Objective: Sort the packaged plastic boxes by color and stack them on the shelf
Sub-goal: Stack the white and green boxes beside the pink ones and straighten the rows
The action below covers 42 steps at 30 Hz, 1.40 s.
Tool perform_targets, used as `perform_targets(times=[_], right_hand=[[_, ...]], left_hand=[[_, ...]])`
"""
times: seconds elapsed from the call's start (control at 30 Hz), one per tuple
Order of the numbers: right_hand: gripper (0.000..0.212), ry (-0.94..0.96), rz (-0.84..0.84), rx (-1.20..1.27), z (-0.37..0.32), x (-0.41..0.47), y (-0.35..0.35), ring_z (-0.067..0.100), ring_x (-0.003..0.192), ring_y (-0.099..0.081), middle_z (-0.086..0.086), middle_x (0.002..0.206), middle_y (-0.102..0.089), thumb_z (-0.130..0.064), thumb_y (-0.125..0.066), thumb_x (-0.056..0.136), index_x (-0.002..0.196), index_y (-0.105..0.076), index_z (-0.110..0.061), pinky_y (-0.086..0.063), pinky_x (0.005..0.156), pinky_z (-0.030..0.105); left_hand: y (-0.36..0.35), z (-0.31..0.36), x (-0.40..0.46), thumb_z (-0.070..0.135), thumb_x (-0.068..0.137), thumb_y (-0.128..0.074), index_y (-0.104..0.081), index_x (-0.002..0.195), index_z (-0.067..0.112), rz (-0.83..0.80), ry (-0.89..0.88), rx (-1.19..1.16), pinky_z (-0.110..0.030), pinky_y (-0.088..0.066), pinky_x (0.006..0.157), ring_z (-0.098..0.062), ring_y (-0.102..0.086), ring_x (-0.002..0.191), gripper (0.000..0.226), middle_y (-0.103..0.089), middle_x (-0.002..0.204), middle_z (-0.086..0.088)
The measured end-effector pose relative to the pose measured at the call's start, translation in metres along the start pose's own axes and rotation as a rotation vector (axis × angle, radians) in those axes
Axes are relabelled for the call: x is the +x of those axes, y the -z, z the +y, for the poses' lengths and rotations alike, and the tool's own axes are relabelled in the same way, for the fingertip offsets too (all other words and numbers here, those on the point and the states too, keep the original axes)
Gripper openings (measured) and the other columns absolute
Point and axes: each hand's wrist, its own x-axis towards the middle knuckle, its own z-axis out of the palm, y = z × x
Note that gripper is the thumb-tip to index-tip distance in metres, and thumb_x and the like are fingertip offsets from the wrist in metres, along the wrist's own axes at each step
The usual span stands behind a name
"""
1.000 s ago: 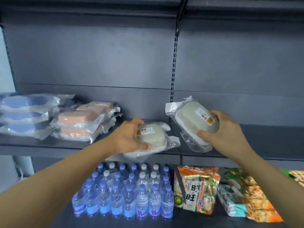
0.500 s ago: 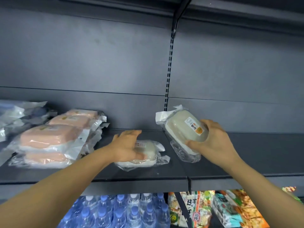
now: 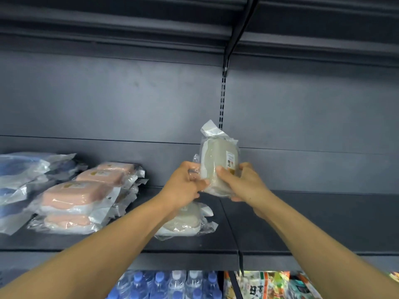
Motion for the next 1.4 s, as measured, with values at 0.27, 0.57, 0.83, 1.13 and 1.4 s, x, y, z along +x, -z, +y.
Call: perform_targets(times=[0.27,0.57,0.83,1.13,1.4], right_hand=[[0.106,0.57,-0.039,-0.591,0.0,0.0,0.044,0.011,0.142,-0.003,-0.012,0.152,-0.002,-0.021,-0.077,0.071,0.149,-0.007,-0.036,-0.017,0.115,0.029],[0.106,0.72,-0.187,-0.703,0.002,0.021,0.011,0.013,0.127,-0.025,-0.008,0.135,-0.038,-0.039,-0.085,0.056,0.146,-0.03,-0.026,-0.03,0.109,0.035],[0.071,0.461,-0.344,-0.609,0.01,0.033,-0.051,0.019,0.114,-0.035,-0.004,0.117,-0.055,-0.049,-0.076,0.07,0.132,-0.045,-0.033,-0.04,0.093,0.033],[0.063,0.383,-0.378,-0.647,0.021,0.033,-0.071,0.021,0.126,-0.027,0.001,0.126,-0.046,-0.057,-0.062,0.08,0.137,-0.041,-0.039,-0.03,0.106,0.039],[0.059,0.398,-0.261,-0.645,0.03,0.019,-0.074,0.016,0.121,-0.023,-0.001,0.12,-0.025,-0.058,-0.049,0.087,0.14,-0.038,-0.034,-0.028,0.107,0.031]], left_hand=[[0.026,0.003,0.004,-0.004,0.091,-0.043,-0.064,0.104,0.014,0.058,0.079,-0.135,-0.036,-0.049,0.087,-0.018,-0.061,0.082,0.03,-0.068,0.091,-0.005],[0.052,-0.01,0.011,0.025,0.1,-0.042,-0.057,0.104,0.017,0.127,0.122,-0.137,-0.029,-0.05,0.068,-0.02,-0.059,0.077,0.017,-0.063,0.094,-0.009],[0.083,-0.059,-0.006,0.025,0.058,-0.063,-0.047,0.118,0.022,0.173,0.196,0.311,-0.036,-0.048,0.091,-0.021,-0.059,0.1,0.062,-0.065,0.107,-0.006],[0.081,-0.091,-0.015,0.012,0.08,-0.066,-0.033,0.13,0.02,0.089,0.161,0.542,-0.022,-0.043,0.08,-0.017,-0.056,0.1,0.06,-0.06,0.113,-0.002],[0.072,-0.102,-0.015,0.024,0.077,-0.074,-0.029,0.113,0.021,0.197,0.02,0.689,-0.039,-0.049,0.082,-0.022,-0.059,0.09,0.058,-0.057,0.103,0.002]])
